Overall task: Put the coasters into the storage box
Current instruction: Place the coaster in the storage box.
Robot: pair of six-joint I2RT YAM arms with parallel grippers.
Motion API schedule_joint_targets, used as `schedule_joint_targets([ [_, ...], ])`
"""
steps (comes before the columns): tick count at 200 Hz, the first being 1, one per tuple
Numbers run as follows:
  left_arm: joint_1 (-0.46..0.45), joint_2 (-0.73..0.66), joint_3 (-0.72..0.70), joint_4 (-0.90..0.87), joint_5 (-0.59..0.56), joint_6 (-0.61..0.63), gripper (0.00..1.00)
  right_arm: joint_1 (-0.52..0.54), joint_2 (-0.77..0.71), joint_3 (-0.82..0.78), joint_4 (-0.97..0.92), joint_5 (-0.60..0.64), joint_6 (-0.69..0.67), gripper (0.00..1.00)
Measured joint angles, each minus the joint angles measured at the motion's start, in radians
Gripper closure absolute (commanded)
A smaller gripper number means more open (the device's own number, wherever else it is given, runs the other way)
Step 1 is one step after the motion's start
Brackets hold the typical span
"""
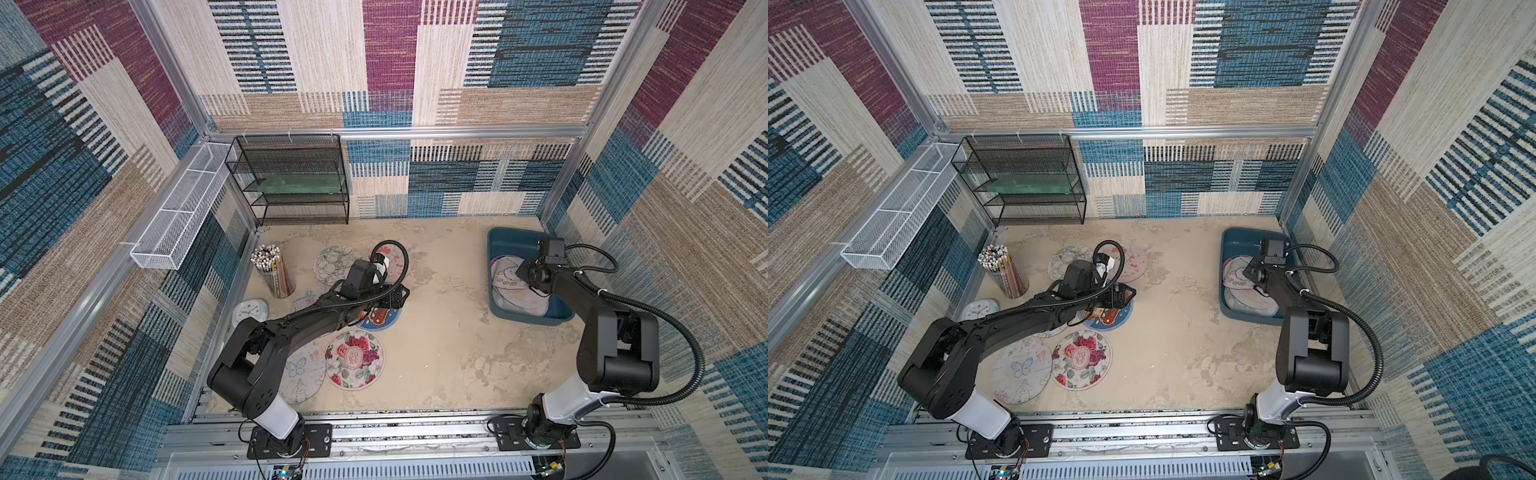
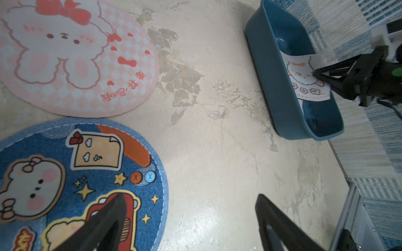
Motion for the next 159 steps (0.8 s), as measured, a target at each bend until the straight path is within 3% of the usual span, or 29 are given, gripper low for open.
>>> schedule_joint_targets([
  [62, 0.0, -0.011, 0.0, 0.016, 0.023, 0.0, 0.08, -0.047, -0.014, -0.015, -0.06, -0.004, 0.021, 0.75],
  [74, 0.0, -0.011, 0.0, 0.016, 0.023, 0.001, 0.08, -0.059, -0.014, -0.015, -0.063, -0.004, 0.021, 0.67],
  [112, 0.0, -0.011, 0.001, 0.016, 0.024, 0.001, 0.08, -0.069, -0.008, -0.001, -0.074, -0.005, 0.011, 0.29],
  [159, 0.0, -0.017, 0.001, 0.011, 0.018, 0.003, 0.06, -0.065, -0.053, -0.001, -0.074, -0.02, -0.013, 0.08],
])
